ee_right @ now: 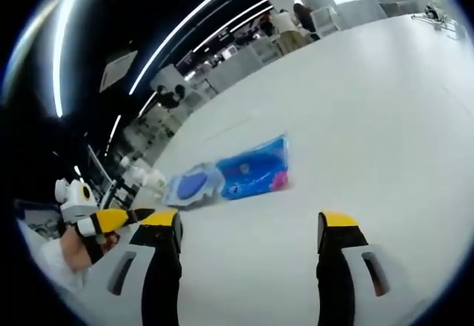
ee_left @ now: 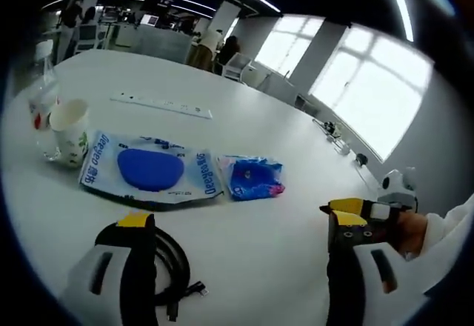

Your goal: Arrange the tabletop items into an orderly group along one side of the table until the central work area is clear of visible clutter.

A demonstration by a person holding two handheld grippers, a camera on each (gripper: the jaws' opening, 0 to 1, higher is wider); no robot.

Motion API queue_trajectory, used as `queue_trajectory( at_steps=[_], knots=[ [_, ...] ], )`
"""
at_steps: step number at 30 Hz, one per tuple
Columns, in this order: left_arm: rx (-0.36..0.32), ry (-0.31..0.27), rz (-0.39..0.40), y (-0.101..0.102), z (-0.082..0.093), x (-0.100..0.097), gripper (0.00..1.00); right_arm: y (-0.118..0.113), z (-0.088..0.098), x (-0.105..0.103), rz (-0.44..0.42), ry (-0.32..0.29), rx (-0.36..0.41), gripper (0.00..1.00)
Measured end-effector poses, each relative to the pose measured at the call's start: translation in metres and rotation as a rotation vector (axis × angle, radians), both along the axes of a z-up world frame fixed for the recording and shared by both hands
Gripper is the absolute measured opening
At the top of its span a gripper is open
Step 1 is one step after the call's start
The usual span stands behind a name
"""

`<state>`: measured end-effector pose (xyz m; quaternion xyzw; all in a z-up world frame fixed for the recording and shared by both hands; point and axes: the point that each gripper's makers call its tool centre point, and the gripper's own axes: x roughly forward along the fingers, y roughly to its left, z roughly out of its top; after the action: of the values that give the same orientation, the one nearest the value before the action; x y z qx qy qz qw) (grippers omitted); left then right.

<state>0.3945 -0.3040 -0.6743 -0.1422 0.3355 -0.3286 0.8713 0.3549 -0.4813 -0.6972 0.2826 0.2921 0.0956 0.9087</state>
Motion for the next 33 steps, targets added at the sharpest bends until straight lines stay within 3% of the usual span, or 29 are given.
queue_trajectory(
  at_steps=[13,19,24,29,33],
  knots=[
    [0.014,0.022,0.068,0.031,-0.009,-0.025,0.99,0.019,-0.005,-0.018,0.042,0.024,0.010,0.72],
    [0.005,0.023,0.082,0.037,-0.008,-0.029,0.99,0.026,-0.012,-0.023,0.063,0.046,0.007,0.71],
    [0.016,0.009,0.089,0.047,-0.006,-0.030,0.99,0.035,-0.006,-0.020,0.086,0.026,0.008,0.71],
    [0.092,-0.059,0.057,0.067,-0.003,-0.036,0.99,0.055,0.000,-0.018,0.179,-0.008,-0.035,0.70],
    [0.172,-0.106,0.022,0.093,-0.002,-0.054,1.00,0.066,0.002,-0.021,0.261,-0.028,-0.094,0.70]
  ],
)
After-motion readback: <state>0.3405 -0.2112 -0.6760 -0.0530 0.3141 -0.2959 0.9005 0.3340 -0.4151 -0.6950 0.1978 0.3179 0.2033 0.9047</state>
